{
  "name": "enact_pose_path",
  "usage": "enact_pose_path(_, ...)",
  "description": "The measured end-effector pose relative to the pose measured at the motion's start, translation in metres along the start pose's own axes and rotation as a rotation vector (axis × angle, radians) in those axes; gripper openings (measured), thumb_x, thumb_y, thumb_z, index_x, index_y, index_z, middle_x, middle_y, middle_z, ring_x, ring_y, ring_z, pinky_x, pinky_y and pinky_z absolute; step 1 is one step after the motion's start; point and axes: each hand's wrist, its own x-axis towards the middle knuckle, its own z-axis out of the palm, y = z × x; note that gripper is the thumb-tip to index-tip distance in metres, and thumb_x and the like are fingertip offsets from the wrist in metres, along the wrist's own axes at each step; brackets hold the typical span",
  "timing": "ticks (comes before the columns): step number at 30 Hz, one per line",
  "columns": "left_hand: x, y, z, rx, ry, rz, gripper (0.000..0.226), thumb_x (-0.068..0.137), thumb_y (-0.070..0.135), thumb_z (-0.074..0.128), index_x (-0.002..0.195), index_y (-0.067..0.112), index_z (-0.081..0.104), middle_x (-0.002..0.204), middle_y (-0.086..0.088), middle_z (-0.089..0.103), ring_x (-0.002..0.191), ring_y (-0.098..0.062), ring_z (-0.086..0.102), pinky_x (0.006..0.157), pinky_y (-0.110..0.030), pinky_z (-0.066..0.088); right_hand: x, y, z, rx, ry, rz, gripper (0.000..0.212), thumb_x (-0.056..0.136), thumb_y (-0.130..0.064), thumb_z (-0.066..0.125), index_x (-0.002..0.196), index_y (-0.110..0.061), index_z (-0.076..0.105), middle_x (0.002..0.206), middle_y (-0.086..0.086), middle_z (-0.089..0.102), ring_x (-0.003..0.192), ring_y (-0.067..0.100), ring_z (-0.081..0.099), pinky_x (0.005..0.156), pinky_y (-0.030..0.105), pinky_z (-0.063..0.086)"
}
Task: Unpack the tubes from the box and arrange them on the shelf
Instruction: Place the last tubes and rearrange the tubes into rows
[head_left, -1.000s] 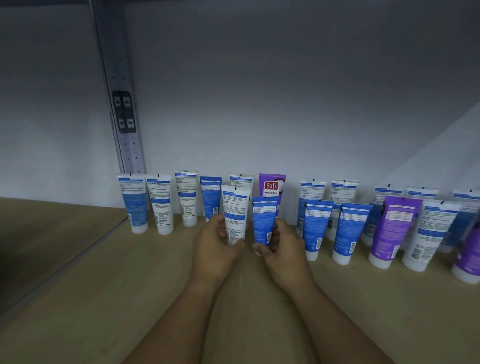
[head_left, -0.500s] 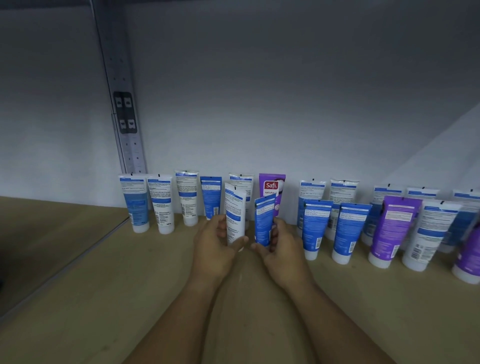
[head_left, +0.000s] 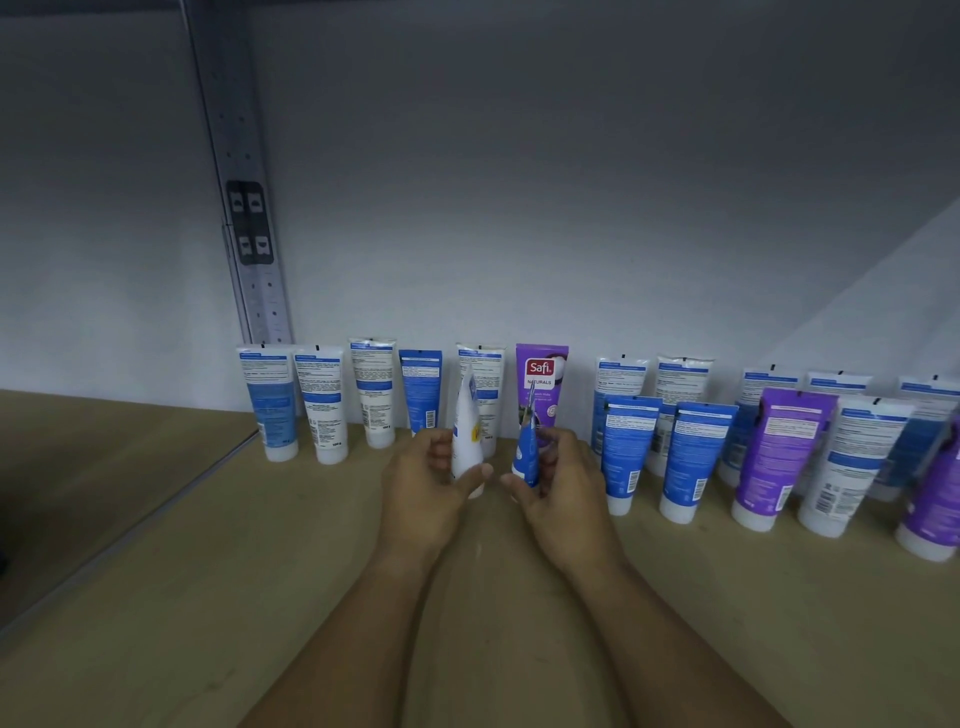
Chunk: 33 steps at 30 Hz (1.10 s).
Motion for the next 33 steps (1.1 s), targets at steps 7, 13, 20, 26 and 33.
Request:
enact_pose_path(7,0.002,-0.0084,-0.0016,-0.007,-0.051,-0.026,0.04,0.084,0.006,0.075,0.12,0.017,0.061,0.113,0.004,0.071,0.101,-0.003,0.067,0.088,-0.018,0.054,-0.003,-0.0009,-0.0056,0.032,-0.04,0.011,0.044,0.086,-0.015,0.071,0.122,-0.023,0.048,0.109,-0.012,0.059,0.095,0.001,0.06,0.086,0.022,0.051)
enact_pose_path(13,0.0009,-0.0068,-0.0038,-0.068,-0.133,-0.054,0.046,0.09,0.001,0.067,0.131,0.019,0.057,0.121,0.01,0.066,0.109,0.002,0.062,0.091,-0.009,0.049,-0.0037,-0.0036,-0.0059,0.075,-0.022,-0.005,0.046,0.083,-0.018,0.075,0.121,-0.026,0.051,0.105,-0.017,0.06,0.093,-0.003,0.059,0.082,0.014,0.047)
enact_pose_path(20,0.0017,-0.0058,-0.0041,-0.049,-0.075,-0.068,0.05,0.08,0.006,0.079,0.123,0.018,0.058,0.107,0.007,0.068,0.096,0.004,0.063,0.075,-0.005,0.05,-0.0022,-0.0026,-0.0063,0.041,0.008,0.0,0.045,0.081,-0.015,0.078,0.117,-0.019,0.052,0.103,-0.011,0.06,0.092,0.006,0.061,0.083,0.025,0.053)
enact_pose_path(26,0.0006,-0.0076,-0.0052,-0.026,-0.071,-0.07,0.042,0.083,0.005,0.076,0.121,0.016,0.063,0.111,0.005,0.07,0.097,0.004,0.063,0.079,-0.008,0.051,-0.0044,-0.0013,-0.0079,0.057,-0.035,-0.006,0.047,0.086,-0.013,0.072,0.127,-0.02,0.051,0.108,-0.018,0.058,0.099,0.0,0.059,0.089,0.02,0.05)
enact_pose_path(33,-0.0027,-0.0091,-0.0055,-0.009,-0.056,-0.104,0.056,0.077,0.007,0.082,0.127,0.017,0.06,0.12,0.004,0.069,0.11,-0.009,0.065,0.097,-0.029,0.053,-0.0096,0.0014,-0.0059,0.099,-0.039,0.006,0.051,0.084,-0.014,0.074,0.128,-0.025,0.053,0.111,-0.015,0.066,0.104,0.002,0.064,0.092,0.025,0.052)
